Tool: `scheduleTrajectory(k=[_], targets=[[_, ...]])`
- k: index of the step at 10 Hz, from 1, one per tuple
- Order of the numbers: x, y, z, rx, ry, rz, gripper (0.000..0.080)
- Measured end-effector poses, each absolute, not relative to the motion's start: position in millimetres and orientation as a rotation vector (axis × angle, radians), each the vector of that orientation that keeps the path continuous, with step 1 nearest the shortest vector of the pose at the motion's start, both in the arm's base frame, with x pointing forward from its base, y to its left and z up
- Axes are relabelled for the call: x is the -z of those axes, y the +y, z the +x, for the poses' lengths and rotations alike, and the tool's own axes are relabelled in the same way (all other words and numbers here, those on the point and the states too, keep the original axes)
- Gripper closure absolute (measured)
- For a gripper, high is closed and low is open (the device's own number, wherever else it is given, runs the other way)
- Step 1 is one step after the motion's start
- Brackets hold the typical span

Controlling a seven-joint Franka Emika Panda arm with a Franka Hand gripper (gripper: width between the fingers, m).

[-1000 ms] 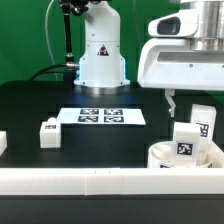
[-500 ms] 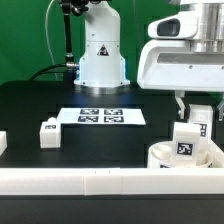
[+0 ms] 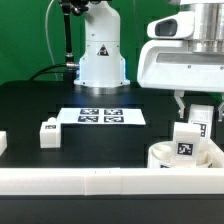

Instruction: Assemble stool

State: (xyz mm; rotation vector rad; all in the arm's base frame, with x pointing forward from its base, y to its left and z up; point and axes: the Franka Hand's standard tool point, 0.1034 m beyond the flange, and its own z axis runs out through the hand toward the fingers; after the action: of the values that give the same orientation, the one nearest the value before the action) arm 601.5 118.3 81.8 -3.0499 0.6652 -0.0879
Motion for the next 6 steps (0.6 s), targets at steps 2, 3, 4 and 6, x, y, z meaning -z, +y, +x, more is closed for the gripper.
scheduleTrajectory(k=[2, 3, 4, 6], targets=[[-81.7, 114.6, 601.6, 0.104, 1.004, -2.914, 0.0462], [-81.6, 114.4, 602.2, 0.112, 1.169, -2.832, 0.0462], [-81.8, 113.6, 602.9, 0.126, 1.282, -2.761, 0.0462], [-81.6, 112.6, 601.9, 0.123, 1.590, -2.546, 0.0462]])
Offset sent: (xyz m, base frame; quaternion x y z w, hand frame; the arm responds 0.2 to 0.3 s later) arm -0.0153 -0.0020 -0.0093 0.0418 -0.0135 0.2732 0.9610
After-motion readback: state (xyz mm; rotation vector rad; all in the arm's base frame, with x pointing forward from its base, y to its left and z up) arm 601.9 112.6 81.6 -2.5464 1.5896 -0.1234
